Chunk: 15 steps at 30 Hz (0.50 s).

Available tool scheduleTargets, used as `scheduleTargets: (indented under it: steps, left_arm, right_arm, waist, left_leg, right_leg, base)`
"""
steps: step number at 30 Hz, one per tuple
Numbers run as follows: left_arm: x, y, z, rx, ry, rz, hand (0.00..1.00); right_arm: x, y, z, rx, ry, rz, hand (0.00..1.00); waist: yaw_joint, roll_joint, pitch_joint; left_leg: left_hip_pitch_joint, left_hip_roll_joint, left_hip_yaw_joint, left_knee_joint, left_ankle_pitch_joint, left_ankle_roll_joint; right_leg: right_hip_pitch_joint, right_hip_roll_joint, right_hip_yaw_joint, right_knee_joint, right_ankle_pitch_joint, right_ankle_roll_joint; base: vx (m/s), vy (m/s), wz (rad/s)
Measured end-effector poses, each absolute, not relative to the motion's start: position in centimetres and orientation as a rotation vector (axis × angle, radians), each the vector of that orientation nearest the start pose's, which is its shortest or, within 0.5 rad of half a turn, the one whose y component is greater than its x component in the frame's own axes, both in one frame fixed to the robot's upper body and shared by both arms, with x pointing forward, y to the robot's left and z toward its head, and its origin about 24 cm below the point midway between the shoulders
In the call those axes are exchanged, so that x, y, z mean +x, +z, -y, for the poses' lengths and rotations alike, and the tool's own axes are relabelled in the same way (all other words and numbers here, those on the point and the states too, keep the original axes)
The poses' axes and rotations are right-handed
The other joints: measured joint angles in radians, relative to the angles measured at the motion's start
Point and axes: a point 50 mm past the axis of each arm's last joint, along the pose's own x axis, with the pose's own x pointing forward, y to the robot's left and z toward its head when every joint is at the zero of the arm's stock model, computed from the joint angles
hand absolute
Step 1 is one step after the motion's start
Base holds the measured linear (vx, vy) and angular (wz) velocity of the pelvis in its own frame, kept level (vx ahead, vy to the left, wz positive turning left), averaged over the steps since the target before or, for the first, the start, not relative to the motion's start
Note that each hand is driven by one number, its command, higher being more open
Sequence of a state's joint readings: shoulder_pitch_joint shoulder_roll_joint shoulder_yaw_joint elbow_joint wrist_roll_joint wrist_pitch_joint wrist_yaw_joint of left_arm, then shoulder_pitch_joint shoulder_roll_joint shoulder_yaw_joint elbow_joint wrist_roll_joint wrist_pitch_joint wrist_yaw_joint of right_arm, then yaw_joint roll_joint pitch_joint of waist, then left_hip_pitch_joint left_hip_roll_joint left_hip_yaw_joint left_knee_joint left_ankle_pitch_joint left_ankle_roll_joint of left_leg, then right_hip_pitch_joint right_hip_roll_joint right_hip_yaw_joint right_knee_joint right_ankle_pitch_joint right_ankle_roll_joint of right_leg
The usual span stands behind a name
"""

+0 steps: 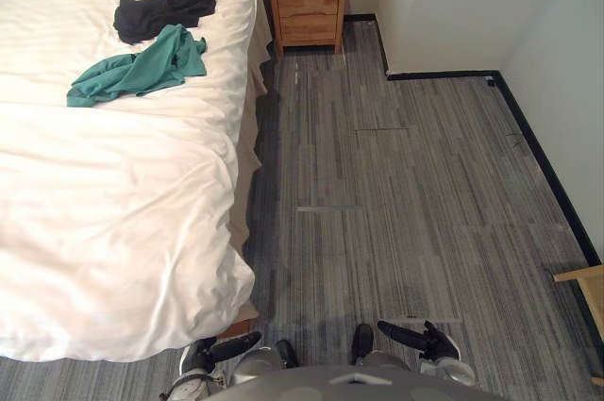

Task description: Tidy up the quilt and then pick up the clothes from the bed and put them into the laundry hamper

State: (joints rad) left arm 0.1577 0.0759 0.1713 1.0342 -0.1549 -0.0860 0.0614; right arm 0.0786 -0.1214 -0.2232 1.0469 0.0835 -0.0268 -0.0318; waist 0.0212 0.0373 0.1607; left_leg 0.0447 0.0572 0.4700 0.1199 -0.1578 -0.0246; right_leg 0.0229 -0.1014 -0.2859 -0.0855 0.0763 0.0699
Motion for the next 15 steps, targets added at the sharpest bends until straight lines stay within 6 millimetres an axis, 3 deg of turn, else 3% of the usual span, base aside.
scheduleTargets:
  steps: [6, 12, 14, 15]
  left_arm:
    - [7.1, -16.2, -20.8, -0.108, 0.383, -1.077, 1.0]
    - [8.0, -16.1, -20.6, -0.018, 0.358, -1.089, 1.0]
    - [8.4, -16.0, -20.8, 0.031, 0.348, -1.089, 1.0]
    - [8.3, -16.0, -21.3, 0.053, 0.349, -1.099, 1.0]
  right_arm:
    - [9.2, -15.6, 22.7, 0.063, -0.374, -1.071, 1.0]
    - [9.1, -15.7, 22.5, 0.104, -0.468, -1.064, 1.0]
    - [9.7, -15.5, 22.6, 0.139, -0.513, -1.044, 1.0]
    - [9.4, -15.7, 22.4, 0.173, -0.551, -1.051, 1.0]
  waist:
    - [-0.005, -0.01, 0.006]
    - [-0.036, -0.009, 0.015]
    - [-0.057, -0.006, 0.043]
    - [-0.063, -0.025, 0.057]
  left_leg:
    - [0.001, -0.003, -0.017, 0.0, 0.001, 0.002]
    - [0.006, -0.018, -0.018, -0.055, 0.013, 0.005]
    - [0.046, -0.041, -0.049, -0.126, 0.009, 0.005]
    - [0.073, -0.063, -0.063, -0.154, 0.008, 0.003]
  right_leg:
    - [0.007, -0.002, -0.018, 0.007, 0.0, 0.0]
    - [-0.109, -0.039, -0.08, 0.197, -0.042, -0.009]
    - [-0.156, -0.069, -0.134, 0.307, -0.069, -0.02]
    - [-0.165, -0.095, -0.183, 0.344, -0.096, -0.051]
  base:
    - [0.0, 0.0, 0.06]
    - [-0.09, 0.044, -0.08]
    - [-0.11, 0.068, -0.14]
    - [-0.09, 0.076, -0.02]
